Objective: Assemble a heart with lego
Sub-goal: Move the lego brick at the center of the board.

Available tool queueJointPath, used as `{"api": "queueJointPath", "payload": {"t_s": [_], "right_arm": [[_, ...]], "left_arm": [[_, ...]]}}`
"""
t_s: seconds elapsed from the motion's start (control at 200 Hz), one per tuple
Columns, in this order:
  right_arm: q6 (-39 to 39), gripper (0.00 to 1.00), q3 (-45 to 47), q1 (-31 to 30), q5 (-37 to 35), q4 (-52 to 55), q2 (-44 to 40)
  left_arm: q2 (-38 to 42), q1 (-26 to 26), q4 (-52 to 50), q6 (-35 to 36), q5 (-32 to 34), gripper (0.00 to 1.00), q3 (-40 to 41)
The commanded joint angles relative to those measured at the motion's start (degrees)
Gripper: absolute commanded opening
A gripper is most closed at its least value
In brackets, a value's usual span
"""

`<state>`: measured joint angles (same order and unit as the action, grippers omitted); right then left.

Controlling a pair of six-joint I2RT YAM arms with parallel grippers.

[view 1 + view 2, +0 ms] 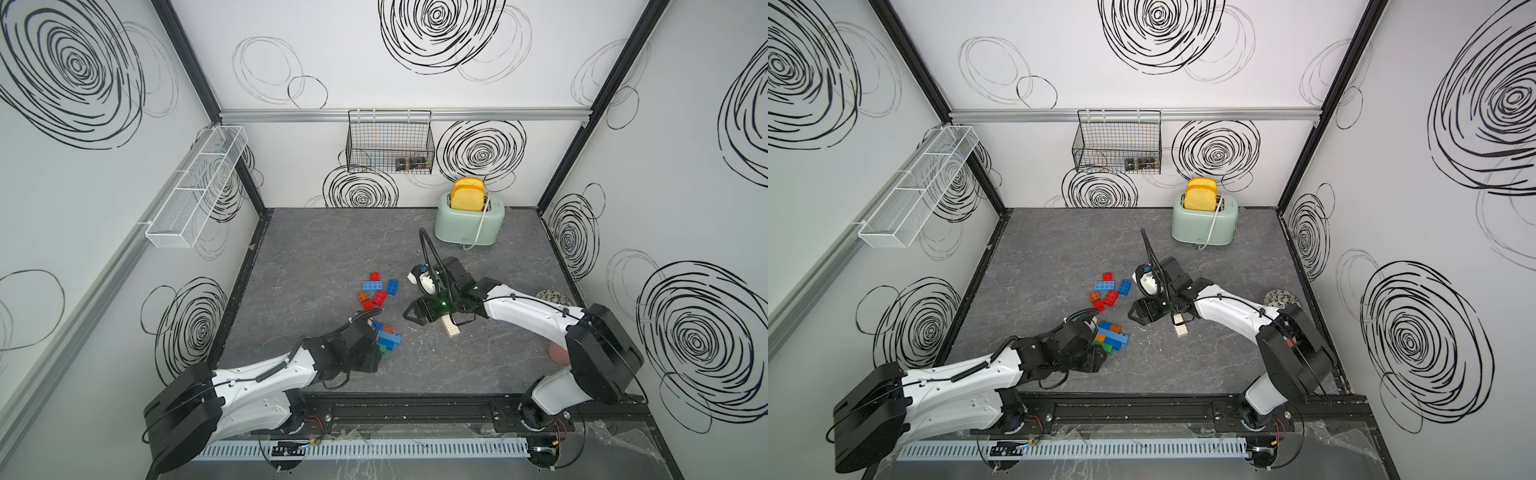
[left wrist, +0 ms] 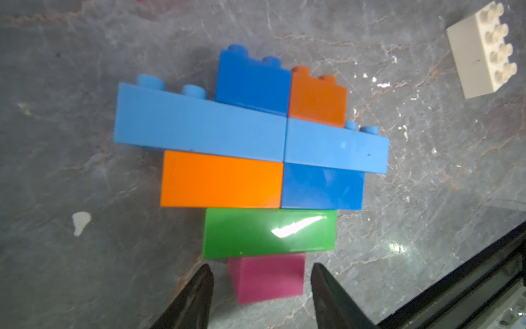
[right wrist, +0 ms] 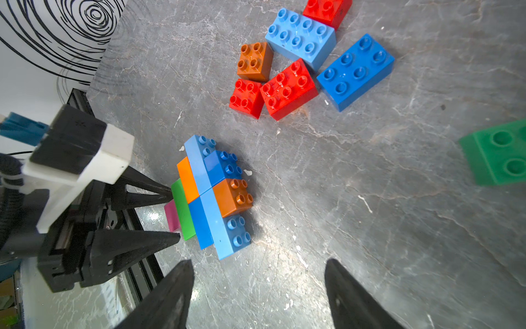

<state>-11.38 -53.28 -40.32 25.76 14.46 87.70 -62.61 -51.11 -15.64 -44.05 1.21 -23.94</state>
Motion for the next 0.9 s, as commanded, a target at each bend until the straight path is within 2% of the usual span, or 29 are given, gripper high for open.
{"api": "queueJointPath", "payload": {"t_s": [0.0,0.27,0.896], "right_arm": [[0.4,0.75,0.8,0.3,1.1,-1.3,-1.0],[1.0,0.74,1.3,1.0,1.2,-1.0,-1.3],[1.8,0.71,1.3,1.6,2.3,-0.9,-0.2]], "left_arm": [[-1.6,0.2,0.3,2.0,1.3,0.58,-2.5],[-5.3,-0.9,-1.6,3.6,3.0,0.54,-5.0],[-5.6,-2.2,-4.9,2.0,7.4,0.41,-6.1]]}}
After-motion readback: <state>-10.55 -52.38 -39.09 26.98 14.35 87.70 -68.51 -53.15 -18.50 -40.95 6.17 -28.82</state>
